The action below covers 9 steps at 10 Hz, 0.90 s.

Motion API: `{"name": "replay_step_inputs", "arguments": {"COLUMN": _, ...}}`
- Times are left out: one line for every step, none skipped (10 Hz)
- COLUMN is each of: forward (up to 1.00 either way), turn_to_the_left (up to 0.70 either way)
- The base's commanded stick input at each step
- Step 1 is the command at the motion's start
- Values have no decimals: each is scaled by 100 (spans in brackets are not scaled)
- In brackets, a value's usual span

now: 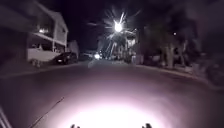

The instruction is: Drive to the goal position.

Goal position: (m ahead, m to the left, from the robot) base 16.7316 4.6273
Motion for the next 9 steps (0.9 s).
{"name": "replay_step_inputs", "arguments": {"forward": 85, "turn_to_the_left": 0}}
{"name": "replay_step_inputs", "arguments": {"forward": 85, "turn_to_the_left": 0}}
{"name": "replay_step_inputs", "arguments": {"forward": 85, "turn_to_the_left": 0}}
{"name": "replay_step_inputs", "arguments": {"forward": 85, "turn_to_the_left": 0}}
{"name": "replay_step_inputs", "arguments": {"forward": 85, "turn_to_the_left": 0}}
{"name": "replay_step_inputs", "arguments": {"forward": 85, "turn_to_the_left": 0}}
{"name": "replay_step_inputs", "arguments": {"forward": 85, "turn_to_the_left": 0}}
{"name": "replay_step_inputs", "arguments": {"forward": 85, "turn_to_the_left": 0}}
{"name": "replay_step_inputs", "arguments": {"forward": 85, "turn_to_the_left": 0}}
